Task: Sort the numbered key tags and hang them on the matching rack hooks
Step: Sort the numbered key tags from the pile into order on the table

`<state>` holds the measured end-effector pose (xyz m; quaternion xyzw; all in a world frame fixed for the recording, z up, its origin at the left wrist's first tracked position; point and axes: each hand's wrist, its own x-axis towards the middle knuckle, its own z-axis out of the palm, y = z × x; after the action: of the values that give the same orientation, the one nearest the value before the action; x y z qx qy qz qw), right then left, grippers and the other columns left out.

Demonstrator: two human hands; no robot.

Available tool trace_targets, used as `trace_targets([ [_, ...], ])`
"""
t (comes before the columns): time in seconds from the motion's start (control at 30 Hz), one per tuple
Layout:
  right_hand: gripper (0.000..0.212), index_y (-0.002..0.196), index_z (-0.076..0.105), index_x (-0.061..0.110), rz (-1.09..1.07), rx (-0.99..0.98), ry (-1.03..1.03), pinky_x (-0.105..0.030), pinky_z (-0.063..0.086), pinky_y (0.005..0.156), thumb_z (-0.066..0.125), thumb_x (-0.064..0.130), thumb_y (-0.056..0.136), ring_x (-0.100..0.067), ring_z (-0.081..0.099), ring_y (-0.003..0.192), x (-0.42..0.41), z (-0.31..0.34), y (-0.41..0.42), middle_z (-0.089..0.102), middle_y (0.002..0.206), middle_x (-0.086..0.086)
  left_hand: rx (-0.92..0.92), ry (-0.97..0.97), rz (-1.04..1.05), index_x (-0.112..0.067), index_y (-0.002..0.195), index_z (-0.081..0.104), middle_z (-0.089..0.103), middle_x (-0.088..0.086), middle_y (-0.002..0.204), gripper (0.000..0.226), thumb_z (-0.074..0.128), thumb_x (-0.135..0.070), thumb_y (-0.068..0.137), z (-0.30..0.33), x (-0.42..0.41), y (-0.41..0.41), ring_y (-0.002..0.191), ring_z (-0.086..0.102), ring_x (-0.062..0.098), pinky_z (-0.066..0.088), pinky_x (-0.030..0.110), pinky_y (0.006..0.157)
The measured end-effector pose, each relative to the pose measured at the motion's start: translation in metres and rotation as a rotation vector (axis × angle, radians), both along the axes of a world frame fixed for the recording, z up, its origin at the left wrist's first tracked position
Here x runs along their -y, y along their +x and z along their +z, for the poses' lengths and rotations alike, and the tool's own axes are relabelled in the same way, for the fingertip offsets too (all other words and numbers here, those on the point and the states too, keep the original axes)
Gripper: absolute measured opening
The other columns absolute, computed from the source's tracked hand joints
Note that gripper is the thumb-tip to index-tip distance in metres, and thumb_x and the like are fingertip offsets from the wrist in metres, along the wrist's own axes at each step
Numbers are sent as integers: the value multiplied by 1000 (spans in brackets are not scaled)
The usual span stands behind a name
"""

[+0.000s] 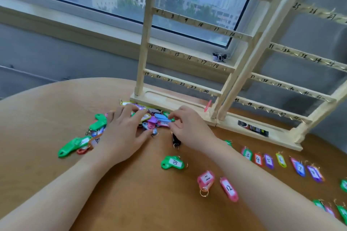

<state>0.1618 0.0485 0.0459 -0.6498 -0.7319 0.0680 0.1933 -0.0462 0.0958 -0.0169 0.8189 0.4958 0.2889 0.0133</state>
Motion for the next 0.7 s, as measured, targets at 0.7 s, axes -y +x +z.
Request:
trace_targets([
  [0.7,7,95,80,22,-46,-156,-56,-20,43,67,76,24,89,-6,58,77,-40,-10,-5,67,81,16,150,-63,32,-28,97,64,64,-11,100,11,69,-34,89,2,-4,3,106,48,21,25,38,89],
])
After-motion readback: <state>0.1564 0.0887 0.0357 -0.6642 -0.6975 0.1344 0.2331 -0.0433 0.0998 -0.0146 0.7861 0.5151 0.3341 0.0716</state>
